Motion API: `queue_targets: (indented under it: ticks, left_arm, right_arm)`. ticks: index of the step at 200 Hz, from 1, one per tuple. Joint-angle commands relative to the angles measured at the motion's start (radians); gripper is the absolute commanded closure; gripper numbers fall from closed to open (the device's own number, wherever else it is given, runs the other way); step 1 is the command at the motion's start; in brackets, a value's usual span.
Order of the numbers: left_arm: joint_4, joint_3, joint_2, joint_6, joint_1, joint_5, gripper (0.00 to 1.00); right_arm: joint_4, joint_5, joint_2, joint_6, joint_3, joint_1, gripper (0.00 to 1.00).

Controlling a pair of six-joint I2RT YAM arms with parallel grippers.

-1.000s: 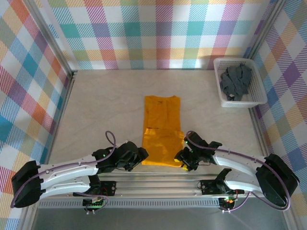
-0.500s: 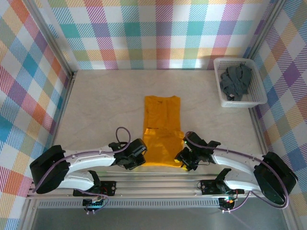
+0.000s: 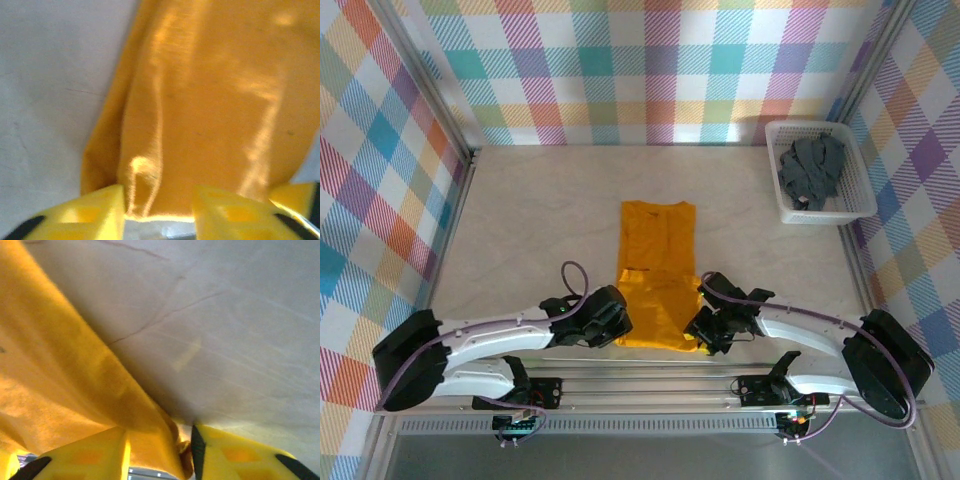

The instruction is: Fold and stack the t-shirts

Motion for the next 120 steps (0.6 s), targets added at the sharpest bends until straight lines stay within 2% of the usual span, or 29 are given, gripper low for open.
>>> queue_targets:
  ticks: [1, 23, 69, 86, 104, 120]
  left_arm:
    - [-0.110, 0.043, -0.025, 0.000, -0.006, -0.033, 0.48]
    - [-0.199, 0.071, 0.033, 0.029, -0.006, -0.026, 0.48]
    - [-0.107, 0.085, 0.175, 0.059, -0.010, 0.002, 0.49]
    - [-0.097, 0.104, 0.229, 0.066, -0.017, -0.004, 0.59]
    - [-0.070, 0.107, 0.266, 0.061, -0.024, -0.009, 0.80]
    - [-0.050, 0.094, 0.265, 0.043, -0.033, -0.021, 0.94]
  right_arm:
    - [-0.019, 0.034, -0.034, 0.000, 0.024, 0.014, 0.56]
    - [-0.053, 0.040, -0.065, 0.012, 0.024, 0.029, 0.55]
    - [-0.063, 0.048, -0.102, 0.050, 0.009, 0.048, 0.52]
    - [-0.059, 0.046, -0.094, 0.056, 0.015, 0.050, 0.51]
    - [-0.057, 0.049, -0.078, 0.057, 0.021, 0.053, 0.51]
    - [-0.041, 0.043, -0.058, 0.059, 0.020, 0.053, 0.50]
